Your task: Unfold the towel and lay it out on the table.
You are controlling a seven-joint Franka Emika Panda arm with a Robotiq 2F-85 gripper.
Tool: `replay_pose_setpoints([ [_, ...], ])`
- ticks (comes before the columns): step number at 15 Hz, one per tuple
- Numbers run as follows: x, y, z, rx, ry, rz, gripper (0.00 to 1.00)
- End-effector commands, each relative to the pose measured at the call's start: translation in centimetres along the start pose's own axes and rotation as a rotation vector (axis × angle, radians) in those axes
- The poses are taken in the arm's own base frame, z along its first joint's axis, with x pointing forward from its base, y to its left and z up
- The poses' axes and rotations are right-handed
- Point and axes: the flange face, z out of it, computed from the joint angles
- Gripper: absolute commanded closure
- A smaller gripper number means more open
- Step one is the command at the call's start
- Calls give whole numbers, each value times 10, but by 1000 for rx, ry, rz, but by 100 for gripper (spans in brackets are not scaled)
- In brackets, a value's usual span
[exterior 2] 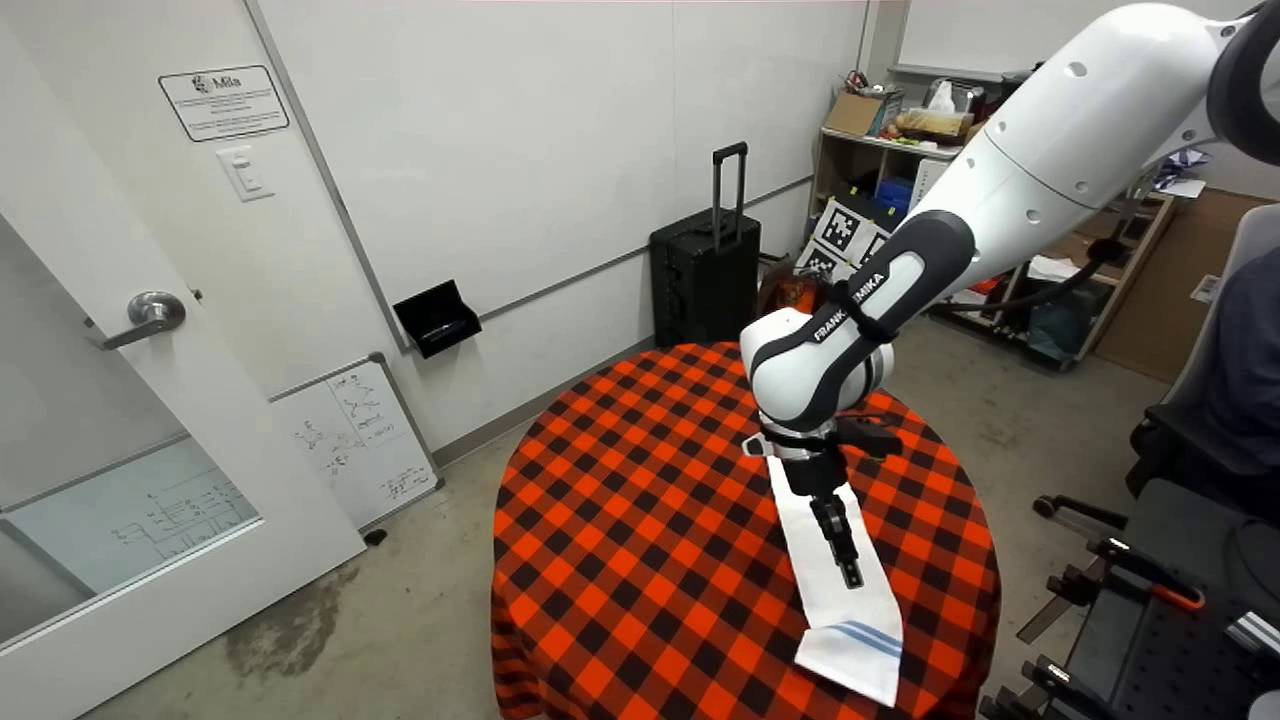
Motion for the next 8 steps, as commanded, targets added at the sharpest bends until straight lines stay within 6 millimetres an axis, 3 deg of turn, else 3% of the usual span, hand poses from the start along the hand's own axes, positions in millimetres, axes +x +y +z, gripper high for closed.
replay_pose_setpoints([
  [1,-2,-4,-13,10,9,-11,2],
  [5,1,0,-24,-29,39,37,0],
  [8,7,20,-57,-93,187,135,0],
])
